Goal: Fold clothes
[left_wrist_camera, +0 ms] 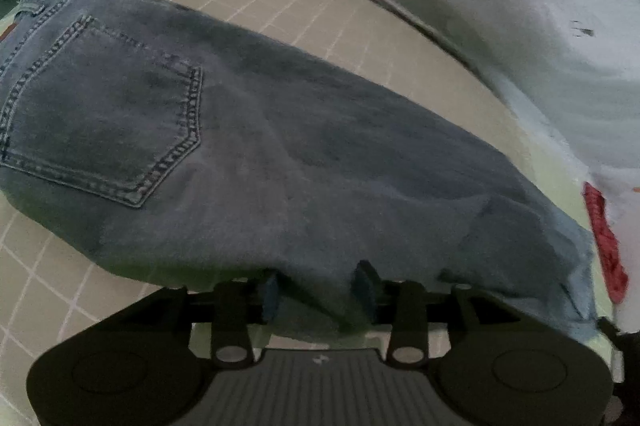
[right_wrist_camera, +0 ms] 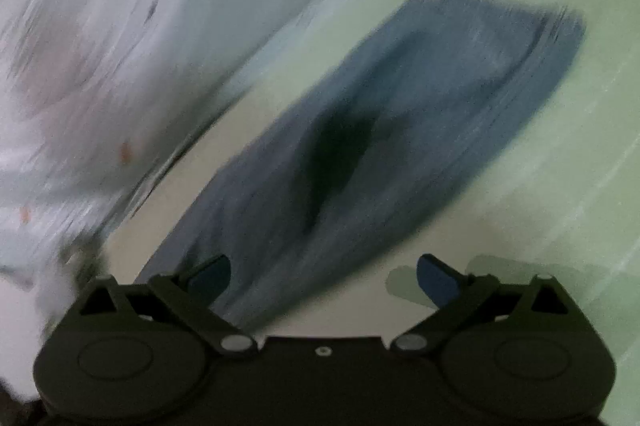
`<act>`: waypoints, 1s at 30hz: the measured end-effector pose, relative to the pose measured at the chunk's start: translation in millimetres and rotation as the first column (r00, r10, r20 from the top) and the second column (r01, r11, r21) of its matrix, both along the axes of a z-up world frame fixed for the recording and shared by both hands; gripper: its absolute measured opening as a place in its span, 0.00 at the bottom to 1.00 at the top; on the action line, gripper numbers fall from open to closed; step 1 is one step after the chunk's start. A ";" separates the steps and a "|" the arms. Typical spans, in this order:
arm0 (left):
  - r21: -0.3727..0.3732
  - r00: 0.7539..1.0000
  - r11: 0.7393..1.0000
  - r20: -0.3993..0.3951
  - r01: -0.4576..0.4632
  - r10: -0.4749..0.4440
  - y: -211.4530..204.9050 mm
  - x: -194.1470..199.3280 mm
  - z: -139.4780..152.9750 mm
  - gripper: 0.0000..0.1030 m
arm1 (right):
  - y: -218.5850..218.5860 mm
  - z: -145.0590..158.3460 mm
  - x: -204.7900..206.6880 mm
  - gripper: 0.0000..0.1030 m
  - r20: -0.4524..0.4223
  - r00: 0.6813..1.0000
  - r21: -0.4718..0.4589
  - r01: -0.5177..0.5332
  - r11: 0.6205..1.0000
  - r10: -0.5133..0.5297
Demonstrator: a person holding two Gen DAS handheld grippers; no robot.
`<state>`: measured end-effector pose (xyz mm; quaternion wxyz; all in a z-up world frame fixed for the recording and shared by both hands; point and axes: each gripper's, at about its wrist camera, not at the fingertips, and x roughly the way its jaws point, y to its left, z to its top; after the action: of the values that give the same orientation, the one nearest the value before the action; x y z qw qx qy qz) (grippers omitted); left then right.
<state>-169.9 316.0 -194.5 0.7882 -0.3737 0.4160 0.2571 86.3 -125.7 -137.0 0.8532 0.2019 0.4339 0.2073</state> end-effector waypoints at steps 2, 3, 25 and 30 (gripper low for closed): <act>0.018 0.999 1.000 -0.035 -0.013 0.014 -1.7 11.1 -2.6 0.47 | -5.8 5.0 22.8 0.96 0.050 0.998 -0.060 0.041 0.997 -0.038; 0.029 0.999 0.999 -0.052 -0.015 0.017 -3.1 16.6 -3.6 0.52 | -9.4 5.8 33.8 0.96 0.070 0.996 -0.091 0.062 0.994 -0.055; 0.136 0.952 0.984 -0.297 0.117 -0.072 -27.3 67.3 -13.9 0.80 | -16.0 -38.3 129.6 0.84 0.104 0.988 -0.276 0.139 0.951 -0.115; 0.126 0.949 0.985 -0.307 0.118 -0.074 -25.9 69.7 -15.5 0.84 | 1.9 -38.0 127.8 0.40 0.159 0.986 -0.430 0.113 0.896 -0.048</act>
<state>-100.2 290.0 -210.1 0.7519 -0.2518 0.5296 0.3014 214.1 -123.9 -175.0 0.9138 0.0075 0.3975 0.0832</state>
